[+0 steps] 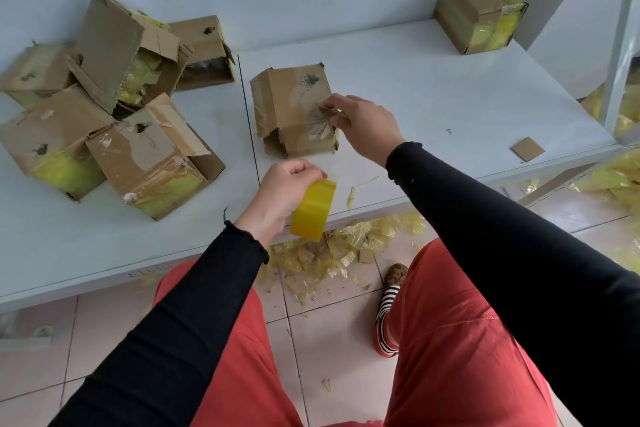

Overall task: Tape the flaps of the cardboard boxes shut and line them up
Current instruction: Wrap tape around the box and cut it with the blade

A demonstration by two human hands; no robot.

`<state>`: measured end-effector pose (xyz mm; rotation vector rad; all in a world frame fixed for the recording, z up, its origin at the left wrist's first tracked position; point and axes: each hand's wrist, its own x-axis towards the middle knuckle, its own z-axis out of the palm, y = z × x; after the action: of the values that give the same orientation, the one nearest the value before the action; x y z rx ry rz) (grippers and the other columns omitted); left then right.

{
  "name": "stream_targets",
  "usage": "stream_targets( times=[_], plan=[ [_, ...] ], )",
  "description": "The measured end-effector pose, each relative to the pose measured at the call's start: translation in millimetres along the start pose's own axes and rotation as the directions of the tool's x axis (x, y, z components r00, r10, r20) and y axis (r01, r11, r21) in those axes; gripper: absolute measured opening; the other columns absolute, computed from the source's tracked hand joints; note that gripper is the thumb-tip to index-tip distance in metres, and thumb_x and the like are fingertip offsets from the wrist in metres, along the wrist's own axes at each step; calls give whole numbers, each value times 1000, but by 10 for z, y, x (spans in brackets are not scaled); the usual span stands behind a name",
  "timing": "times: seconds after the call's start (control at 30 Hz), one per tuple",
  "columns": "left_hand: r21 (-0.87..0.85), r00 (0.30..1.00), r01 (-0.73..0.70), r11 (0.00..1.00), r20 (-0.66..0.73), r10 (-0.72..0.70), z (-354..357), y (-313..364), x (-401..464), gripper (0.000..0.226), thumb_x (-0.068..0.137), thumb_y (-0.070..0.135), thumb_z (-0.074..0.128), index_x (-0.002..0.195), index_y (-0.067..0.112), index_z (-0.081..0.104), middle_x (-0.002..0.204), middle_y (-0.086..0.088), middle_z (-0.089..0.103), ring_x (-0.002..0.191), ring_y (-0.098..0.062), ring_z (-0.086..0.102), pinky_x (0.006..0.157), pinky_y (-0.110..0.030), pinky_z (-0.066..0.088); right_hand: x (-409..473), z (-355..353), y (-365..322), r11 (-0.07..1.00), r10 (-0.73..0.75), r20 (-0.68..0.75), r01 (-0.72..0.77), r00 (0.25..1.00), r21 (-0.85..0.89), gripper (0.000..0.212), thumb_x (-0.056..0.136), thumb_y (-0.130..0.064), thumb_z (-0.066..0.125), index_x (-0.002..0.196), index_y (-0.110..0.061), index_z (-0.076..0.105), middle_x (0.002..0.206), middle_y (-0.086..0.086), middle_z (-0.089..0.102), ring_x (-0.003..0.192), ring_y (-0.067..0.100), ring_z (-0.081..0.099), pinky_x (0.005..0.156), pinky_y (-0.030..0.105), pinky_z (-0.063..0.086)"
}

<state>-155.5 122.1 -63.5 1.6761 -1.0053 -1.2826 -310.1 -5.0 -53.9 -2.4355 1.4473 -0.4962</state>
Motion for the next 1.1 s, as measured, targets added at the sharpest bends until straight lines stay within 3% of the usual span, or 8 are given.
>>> stream_targets(
  times=[0.3, 0.43, 0.53, 0.63, 0.73, 0.8, 0.93, 1.1],
  plan=[
    [-109, 986, -120, 987, -133, 105, -91, 19, -83, 12, 98, 29, 68, 99, 22, 78, 98, 0, 75, 82, -13, 60, 73, -35, 49, -1, 93, -100, 999, -38, -95, 36, 995, -26, 30, 96, -49, 54, 116, -27, 60, 101, -4, 58, 74, 25, 57, 63, 31, 36],
    [-94, 991, -106, 990, -97, 97, -151, -22, -88, 8, 96, 27, 70, 98, 24, 78, 88, -6, 59, 76, -17, 56, 69, -36, 48, -68, 195, -128, 984, -51, -121, 30, 991, -175, 37, 95, -43, 63, 124, -22, 55, 107, 3, 52, 71, 27, 56, 57, 35, 45],
    [10, 981, -157, 987, -112, 157, -200, -25, -36, 9, 88, 27, 77, 93, 19, 75, 99, -4, 55, 85, -15, 55, 82, -29, 46, -105, 230, -140, 975, -49, -108, 24, 993, -221, 45, 93, -43, 67, 130, -22, 53, 111, 5, 50, 77, 26, 59, 55, 34, 45],
    [153, 959, -247, 957, -101, 264, -251, 20, -1, 5, 86, 24, 79, 88, 21, 75, 111, 10, 64, 102, 0, 59, 91, -21, 41, -136, 190, -137, 1000, 5, -154, -6, 988, -4, 40, 89, -47, 70, 120, -25, 61, 106, -1, 51, 80, 16, 55, 58, 30, 39],
    [187, 950, -305, 934, -12, 312, -302, 52, 22, 7, 88, 21, 77, 81, 23, 75, 87, 7, 73, 80, -3, 61, 81, -25, 49, -245, 95, -138, 917, 225, -257, -115, 940, 381, 24, 96, -41, 64, 95, -17, 66, 73, -9, 48, 61, 4, 44, 55, 31, 31],
    [159, 943, -327, 932, -3, 332, -315, 60, 39, 9, 92, 19, 76, 82, 19, 75, 77, 8, 70, 73, -3, 59, 73, -19, 48, -440, 33, -199, 789, 310, -147, -168, 939, 591, 26, 105, -31, 54, 96, -10, 67, 67, -10, 50, 58, 3, 41, 60, 29, 34],
    [-119, 973, -230, 966, -64, 223, -288, 151, 96, 11, 94, 19, 74, 84, 18, 74, 83, 3, 73, 77, -7, 65, 70, -20, 52, -1049, -85, -431, 681, 32, 217, -180, 976, 710, 42, 112, -26, 35, 100, 8, 57, 86, 16, 55, 83, 16, 54, 81, 39, 45],
    [-186, 984, -171, 968, -72, 160, -175, 387, 197, 14, 92, 21, 77, 78, 21, 73, 81, 3, 75, 71, -6, 69, 58, -22, 55, -1370, -205, -691, 483, -53, 200, -150, 978, 862, 37, 112, -22, 35, 132, 2, 55, 118, 20, 67, 112, 26, 68, 96, 23, 50]
  ],
)
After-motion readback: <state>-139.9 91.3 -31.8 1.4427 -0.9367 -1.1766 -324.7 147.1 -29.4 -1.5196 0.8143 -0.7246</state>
